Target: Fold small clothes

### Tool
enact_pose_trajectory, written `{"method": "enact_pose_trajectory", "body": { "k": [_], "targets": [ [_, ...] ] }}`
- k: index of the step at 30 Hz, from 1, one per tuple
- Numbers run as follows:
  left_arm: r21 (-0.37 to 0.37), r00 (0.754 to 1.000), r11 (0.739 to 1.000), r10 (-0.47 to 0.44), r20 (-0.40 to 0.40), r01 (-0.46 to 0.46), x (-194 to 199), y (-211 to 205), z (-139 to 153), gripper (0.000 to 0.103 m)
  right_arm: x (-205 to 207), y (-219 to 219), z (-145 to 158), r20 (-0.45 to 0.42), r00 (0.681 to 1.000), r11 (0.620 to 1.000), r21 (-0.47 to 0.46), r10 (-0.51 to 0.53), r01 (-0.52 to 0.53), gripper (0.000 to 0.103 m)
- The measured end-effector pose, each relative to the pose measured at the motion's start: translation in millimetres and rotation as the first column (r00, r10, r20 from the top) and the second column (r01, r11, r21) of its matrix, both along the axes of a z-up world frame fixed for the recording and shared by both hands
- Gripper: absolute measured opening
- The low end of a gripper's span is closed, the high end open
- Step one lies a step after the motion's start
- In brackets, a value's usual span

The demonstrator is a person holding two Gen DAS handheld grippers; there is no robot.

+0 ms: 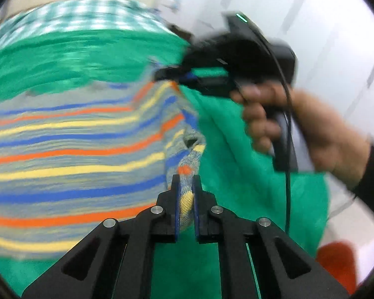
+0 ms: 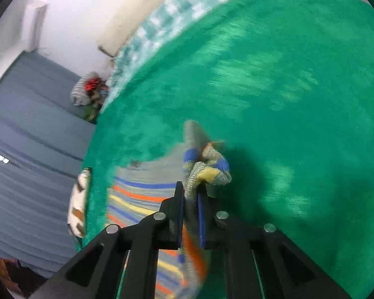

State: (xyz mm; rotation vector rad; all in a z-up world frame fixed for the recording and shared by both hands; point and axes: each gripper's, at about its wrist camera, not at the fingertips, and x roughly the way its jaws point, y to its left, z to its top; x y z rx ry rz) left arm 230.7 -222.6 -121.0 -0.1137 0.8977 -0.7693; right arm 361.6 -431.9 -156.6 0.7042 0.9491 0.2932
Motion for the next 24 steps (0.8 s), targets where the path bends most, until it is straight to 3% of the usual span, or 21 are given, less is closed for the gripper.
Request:
{"method": "enact_pose_trajectory", "body": {
  "k": [3,6,11,17,21,22,24],
  "targets": [
    [-0.085,0.988,0.985,0.148,-0.051,-0.152,10.8,70.3,12.1,0.006,17.3,43.1,18.7,0.038,0.998,0.999,0.031,0.042,-0.043,0.010],
    [-0.110,0.960,0.956,0.261,-0.105,-0.272,17.9,126.9,8.6,0.006,40.6,107.8,24.4,0.053,0.991,0.992,0.028,0.122,-0.124,0.010],
    [-0.081,0.895,0.897,0.419,-0.154,-0.434,16.9,200.1,-9.5,0.006,74.2,210.8,2.5,0.025,0.978,0.977,0.043,0.206,-0.207,0.010],
    [-0.033,0.834,0.849,0.510,-0.212,-0.527,15.1,239.5,-45.6,0.007,98.7,287.4,-35.0,-0.028,0.964,0.964,0.036,0.263,-0.262,0.011],
    [0.006,0.810,0.836,0.534,-0.241,-0.549,14.3,250.7,-54.5,0.023,105.0,294.9,-60.6,-0.044,0.957,0.942,0.194,0.287,-0.273,0.036],
    [-0.002,0.810,0.834,0.536,-0.239,-0.552,12.9,254.8,-53.5,0.028,101.1,289.5,-58.7,-0.030,0.963,0.946,0.199,0.268,-0.257,0.036],
    [0.001,0.805,0.823,0.556,-0.207,-0.569,5.5,263.9,-43.8,0.051,90.9,273.4,-45.2,0.020,0.971,0.954,0.182,0.240,-0.239,0.036]
  ]
}}
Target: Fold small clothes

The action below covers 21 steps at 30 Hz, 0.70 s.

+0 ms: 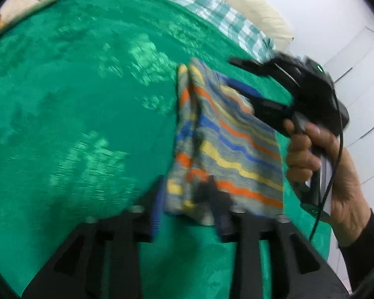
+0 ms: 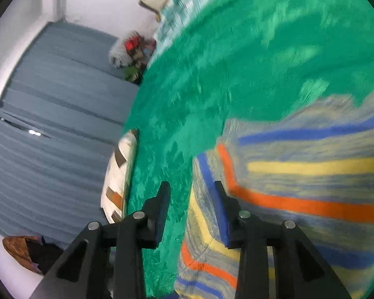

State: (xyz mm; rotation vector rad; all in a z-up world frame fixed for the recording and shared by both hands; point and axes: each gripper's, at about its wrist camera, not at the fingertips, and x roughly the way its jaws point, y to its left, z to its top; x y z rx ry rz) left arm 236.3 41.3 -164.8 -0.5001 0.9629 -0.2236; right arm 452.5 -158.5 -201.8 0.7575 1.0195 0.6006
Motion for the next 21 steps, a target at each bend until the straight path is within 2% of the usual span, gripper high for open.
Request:
{"method": "enact_pose_trajectory", "body": {
  "k": [2,4,6,8,11,12,13,14,15,16,17,19,20,21],
  "targets": [
    [0.015,0.999,1.000,0.002,0.042,-0.003,-7.7,15.7,8.1,0.052,-16.6,-19.9,18.1,0.058,0.998,0.998,-0.063,-0.016,0.019,0.036],
    [0.029,0.998,0.999,-0.028,0.050,0.026,0.2,18.5,13.3,0.052,-36.1,-36.8,36.8,0.119,0.993,0.981,-0.195,0.016,0.008,0.036],
    [0.030,0.996,0.996,-0.080,0.030,0.080,16.2,12.1,14.6,0.052,-59.9,-50.6,47.5,0.159,0.986,0.941,-0.338,0.054,0.003,0.036],
    [0.065,0.992,0.990,-0.129,0.003,0.128,38.0,-3.0,15.8,0.052,-91.5,-57.6,53.1,0.183,0.978,0.896,-0.444,0.100,-0.008,0.036],
    [0.173,0.989,0.975,-0.146,0.004,0.143,62.9,-20.4,14.4,0.050,-130.7,-52.8,48.7,0.198,0.966,0.861,-0.507,0.169,-0.047,0.036],
    [0.217,0.992,0.968,-0.126,-0.025,0.128,72.0,-22.6,6.7,0.042,-137.6,-49.4,43.8,0.192,0.964,0.858,-0.511,0.184,-0.062,0.036],
    [0.226,0.992,0.966,-0.117,-0.051,0.126,72.2,-21.1,2.7,0.026,-147.2,-43.4,34.0,0.178,0.963,0.857,-0.507,0.203,-0.087,0.036],
    [0.214,0.990,0.968,-0.112,-0.090,0.129,77.1,-18.0,-8.0,0.022,-155.7,-37.0,19.2,0.151,0.963,0.861,-0.494,0.221,-0.120,0.036],
    [0.210,0.989,0.969,-0.108,-0.103,0.128,74.8,-14.6,-14.2,0.023,-162.4,-33.7,4.2,0.117,0.965,0.858,-0.491,0.236,-0.150,0.036],
    [0.222,0.988,0.966,-0.110,-0.105,0.131,75.0,-12.8,-18.5,0.023,-167.1,-25.8,-18.8,0.055,0.966,0.834,-0.518,0.253,-0.189,0.037],
    [0.230,0.987,0.962,-0.123,-0.105,0.144,75.2,-12.3,-19.3,0.025,-171.3,-21.1,-30.2,0.044,0.967,0.816,-0.547,0.252,-0.187,0.037],
    [0.196,0.985,0.969,-0.131,-0.113,0.151,77.1,-4.8,-13.8,0.025,-179.5,-21.6,-24.6,0.095,0.970,0.822,-0.553,0.225,-0.136,0.036],
    [0.173,0.988,0.977,-0.109,-0.109,0.126,76.6,4.3,-6.8,0.026,-181.0,-24.0,-17.4,0.098,0.974,0.830,-0.544,0.205,-0.120,0.036],
    [0.162,0.991,0.981,-0.091,-0.100,0.106,74.2,12.6,-0.5,0.030,-184.3,-27.1,-9.7,0.114,0.975,0.840,-0.533,0.189,-0.100,0.036]
  ]
}}
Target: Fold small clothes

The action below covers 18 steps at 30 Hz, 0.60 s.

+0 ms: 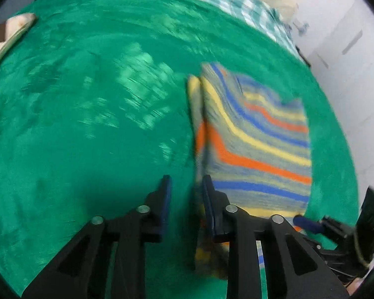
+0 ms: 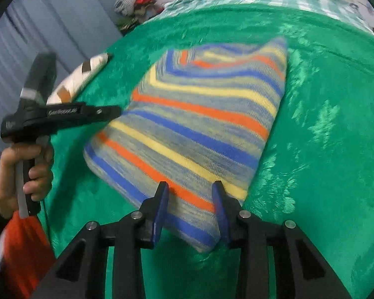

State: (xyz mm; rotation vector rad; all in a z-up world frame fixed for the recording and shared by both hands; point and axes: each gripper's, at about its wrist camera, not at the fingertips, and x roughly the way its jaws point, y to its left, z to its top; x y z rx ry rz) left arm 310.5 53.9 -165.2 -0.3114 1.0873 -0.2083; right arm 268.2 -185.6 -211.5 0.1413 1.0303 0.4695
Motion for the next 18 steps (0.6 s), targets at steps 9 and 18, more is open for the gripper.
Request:
{"method": "enact_pose_trajectory", "body": {
  "k": [9,18],
  "targets": [
    [0.237,0.986,0.958,-0.167,0.013,0.160,-52.5,-28.0,-1.5,0.050,-11.3,12.6,7.3,0.016,1.000,0.999,-0.050,0.019,-0.018,0.045],
    [0.139,0.998,0.989,-0.059,0.005,0.057,-56.0,11.5,18.2,0.039,-6.8,5.2,23.9,0.044,0.999,0.997,-0.071,0.014,-0.011,0.045]
  ]
}}
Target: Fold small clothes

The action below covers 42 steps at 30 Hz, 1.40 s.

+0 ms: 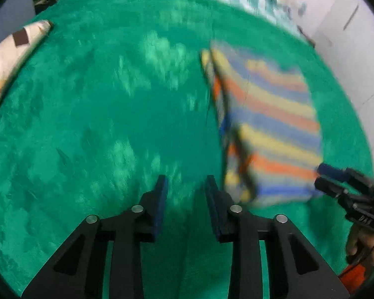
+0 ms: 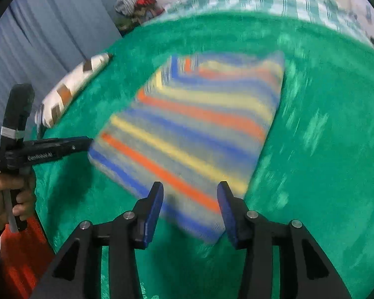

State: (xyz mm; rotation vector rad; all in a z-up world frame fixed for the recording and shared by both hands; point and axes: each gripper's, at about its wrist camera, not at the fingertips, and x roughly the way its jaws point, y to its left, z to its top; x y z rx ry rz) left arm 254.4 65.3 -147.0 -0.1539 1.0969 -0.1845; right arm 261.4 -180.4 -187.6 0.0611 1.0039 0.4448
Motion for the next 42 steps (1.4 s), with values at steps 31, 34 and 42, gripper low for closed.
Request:
{"method": "enact_pose_trajectory", "body": {
  "k": [31,34,42],
  "targets": [
    [0.201,1.000,0.979,-0.020,0.024,0.015,48.4,-49.2,-5.8,0.078,6.6,13.4,-26.7,-0.031,0.998,0.994,-0.090,-0.060,0.057,0.058],
    [0.232,0.999,0.973,-0.032,0.031,0.024,45.0,-51.0,-3.2,0.079,5.8,13.8,-20.6,-0.035,0.997,0.993,-0.094,-0.071,0.068,0.058],
    [0.098,0.998,0.995,-0.031,0.049,0.026,38.3,-22.8,13.2,0.084,-0.3,-10.0,4.8,-0.018,0.998,0.997,-0.028,-0.068,0.068,0.079]
  ]
}}
